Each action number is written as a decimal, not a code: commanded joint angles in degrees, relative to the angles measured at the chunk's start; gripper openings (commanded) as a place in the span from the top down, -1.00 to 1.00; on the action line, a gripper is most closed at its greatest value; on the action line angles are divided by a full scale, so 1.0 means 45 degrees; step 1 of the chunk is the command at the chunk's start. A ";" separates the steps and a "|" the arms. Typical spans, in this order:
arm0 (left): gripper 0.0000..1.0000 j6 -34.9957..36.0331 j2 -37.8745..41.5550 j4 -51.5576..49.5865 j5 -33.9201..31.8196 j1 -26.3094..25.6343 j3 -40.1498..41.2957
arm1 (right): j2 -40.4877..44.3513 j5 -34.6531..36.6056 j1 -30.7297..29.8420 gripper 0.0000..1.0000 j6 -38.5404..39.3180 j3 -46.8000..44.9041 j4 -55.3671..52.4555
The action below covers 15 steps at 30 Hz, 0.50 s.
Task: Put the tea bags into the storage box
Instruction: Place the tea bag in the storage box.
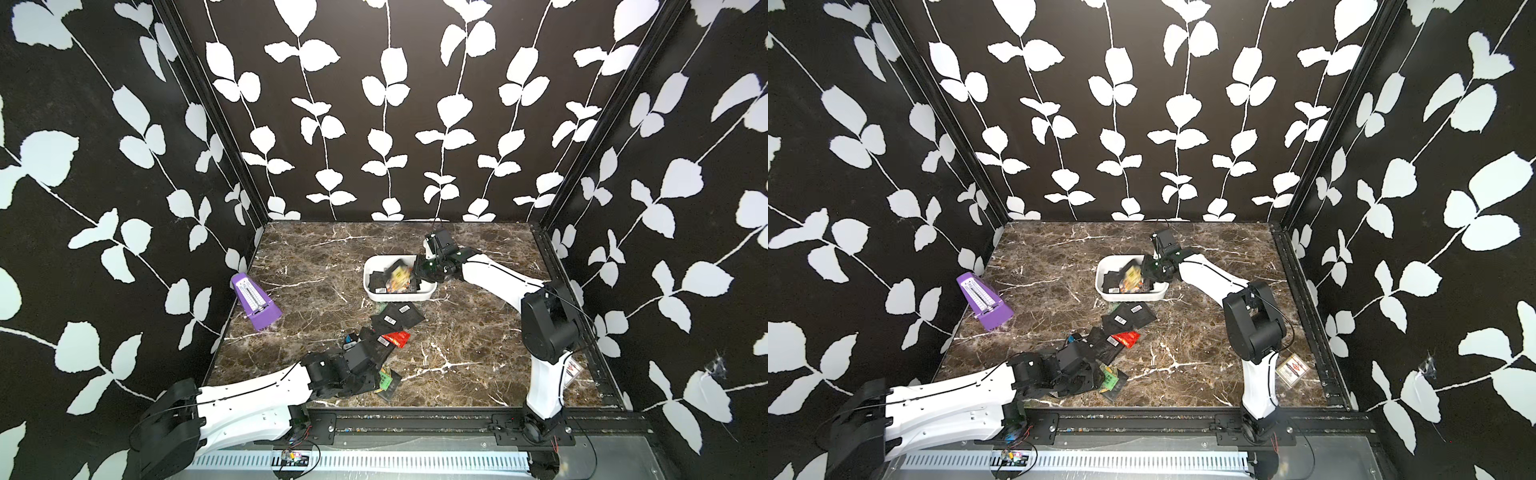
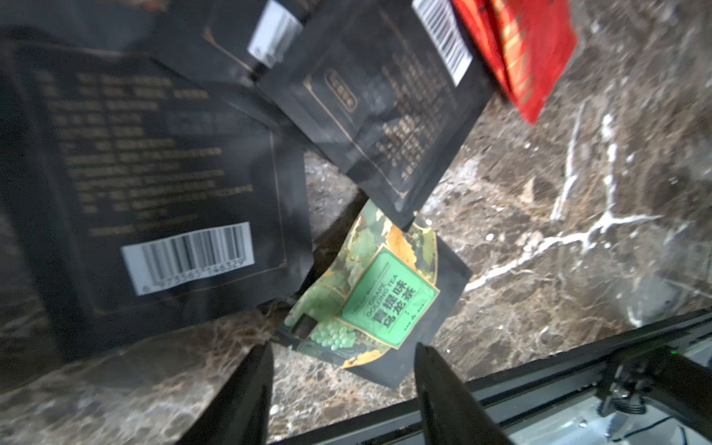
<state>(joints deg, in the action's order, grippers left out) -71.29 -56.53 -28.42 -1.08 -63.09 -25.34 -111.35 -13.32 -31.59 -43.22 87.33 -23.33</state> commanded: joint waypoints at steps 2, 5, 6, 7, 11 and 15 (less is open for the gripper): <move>-0.04 0.0182 -0.0277 0.0307 0.0172 0.0058 -0.0239 | 0.0961 0.0680 0.0141 0.06 0.0935 0.0099 -0.0969; -0.01 0.0166 -0.0537 0.0524 0.0236 0.0056 -0.0215 | 0.2054 0.1084 0.0136 0.02 0.1402 -0.0366 -0.1485; 0.01 0.0176 -0.0631 0.0620 0.0262 0.0055 -0.0225 | 0.2510 0.1041 0.0131 0.02 0.1506 -0.0666 -0.1580; 0.02 0.0201 -0.0740 0.0707 0.0296 0.0056 -0.0227 | 0.3040 0.0922 0.0127 0.03 0.1507 -0.1080 -0.1565; 0.04 0.0246 -0.1245 0.0980 0.0397 0.0046 -0.0317 | 0.5373 0.0639 -0.0099 0.04 0.1024 -0.3426 -0.1417; 0.07 0.0279 -0.1803 0.1276 0.0496 0.0034 -0.0452 | 0.7765 0.0746 -0.0781 0.04 -0.0187 -0.6267 -0.0931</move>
<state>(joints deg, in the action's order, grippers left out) -70.85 -63.55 -23.86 0.58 -63.05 -26.30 -79.70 -10.41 -33.01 -40.40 66.59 -27.46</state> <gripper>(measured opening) 0.471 0.480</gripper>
